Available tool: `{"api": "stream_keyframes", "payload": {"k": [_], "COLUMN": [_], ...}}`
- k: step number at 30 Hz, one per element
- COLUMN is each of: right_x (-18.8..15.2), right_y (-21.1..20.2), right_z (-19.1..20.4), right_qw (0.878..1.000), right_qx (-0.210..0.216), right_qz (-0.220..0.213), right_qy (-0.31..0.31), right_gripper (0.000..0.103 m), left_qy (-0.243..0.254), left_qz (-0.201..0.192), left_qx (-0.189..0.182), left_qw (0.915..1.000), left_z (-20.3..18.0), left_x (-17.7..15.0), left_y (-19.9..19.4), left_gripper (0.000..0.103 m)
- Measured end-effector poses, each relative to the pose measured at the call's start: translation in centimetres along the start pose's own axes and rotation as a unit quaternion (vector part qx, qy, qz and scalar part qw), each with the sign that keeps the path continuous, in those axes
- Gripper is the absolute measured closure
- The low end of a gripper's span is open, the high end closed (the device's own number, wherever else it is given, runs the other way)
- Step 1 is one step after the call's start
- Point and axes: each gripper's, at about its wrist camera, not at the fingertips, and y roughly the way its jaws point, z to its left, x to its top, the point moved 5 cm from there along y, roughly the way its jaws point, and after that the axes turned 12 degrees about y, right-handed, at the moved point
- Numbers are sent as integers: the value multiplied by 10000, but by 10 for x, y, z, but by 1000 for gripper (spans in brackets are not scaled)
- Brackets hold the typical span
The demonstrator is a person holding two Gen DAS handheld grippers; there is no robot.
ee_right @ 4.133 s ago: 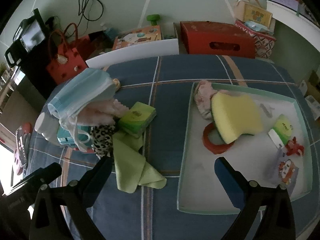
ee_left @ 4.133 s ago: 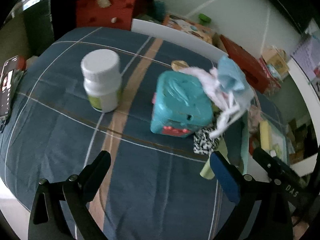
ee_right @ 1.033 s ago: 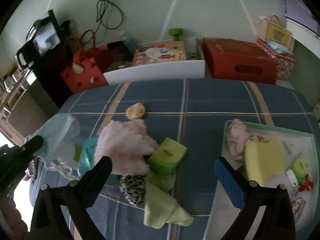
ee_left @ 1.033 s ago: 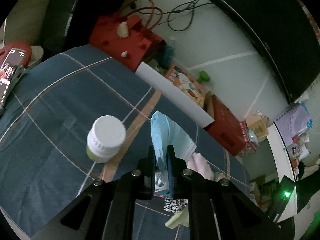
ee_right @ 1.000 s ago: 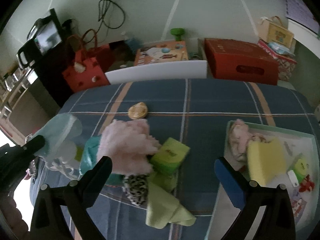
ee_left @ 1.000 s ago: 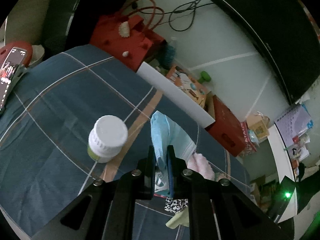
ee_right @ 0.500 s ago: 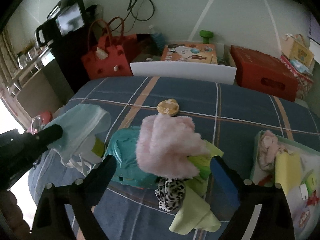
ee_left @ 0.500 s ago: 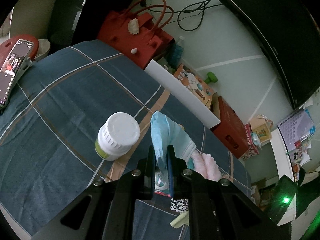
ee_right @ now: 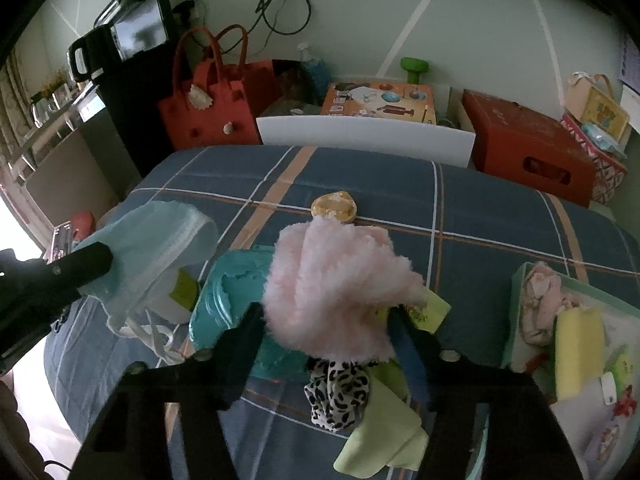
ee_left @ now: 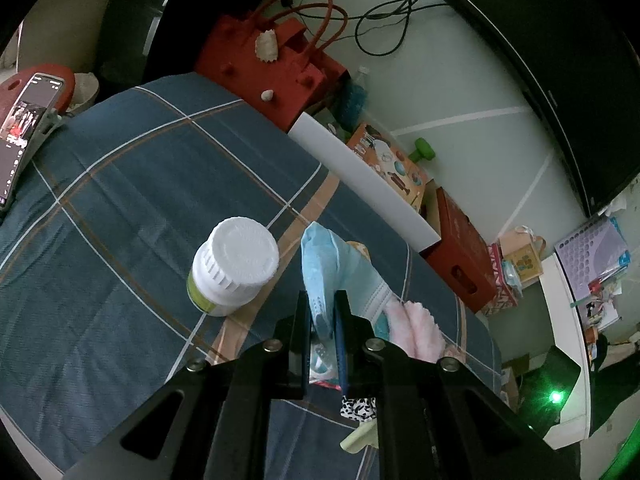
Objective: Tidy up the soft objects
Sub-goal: 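Grasp the pink fuzzy cloth with the right tool while the left tool holds the mask, then lift the mask with the left tool while the right tool lifts the pink cloth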
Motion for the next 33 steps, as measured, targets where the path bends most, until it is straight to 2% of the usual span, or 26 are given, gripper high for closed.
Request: {"api": "stream_keyframes", "payload": {"k": [5, 9, 11, 17, 33], "right_x": [1, 2, 3, 5, 22], "right_y": [-1, -1, -1, -2, -41], "right_z": [-2, -5, -6, -10, -19], "right_qw": [10000, 10000, 9999, 9997, 9963], "right_qx": [-6, -11, -9, -47, 183], "right_qz": [-48, -67, -70, -161, -773], "right_qy": [29, 69, 89, 156, 334], "right_gripper": [62, 63, 72, 85, 95], "left_qy": [8, 36, 41, 49, 199], "left_qz": [16, 35, 41, 39, -30], "left_qx": [6, 0, -2, 1, -62], "left_qw": [10000, 10000, 10000, 10000, 9998], "left_z": [-1, -2, -2, -2, -10], "left_x": [0, -1, -1, -1, -1], "left_y": [1, 2, 2, 3, -3], "left_gripper": [93, 93, 93, 93, 93]}}
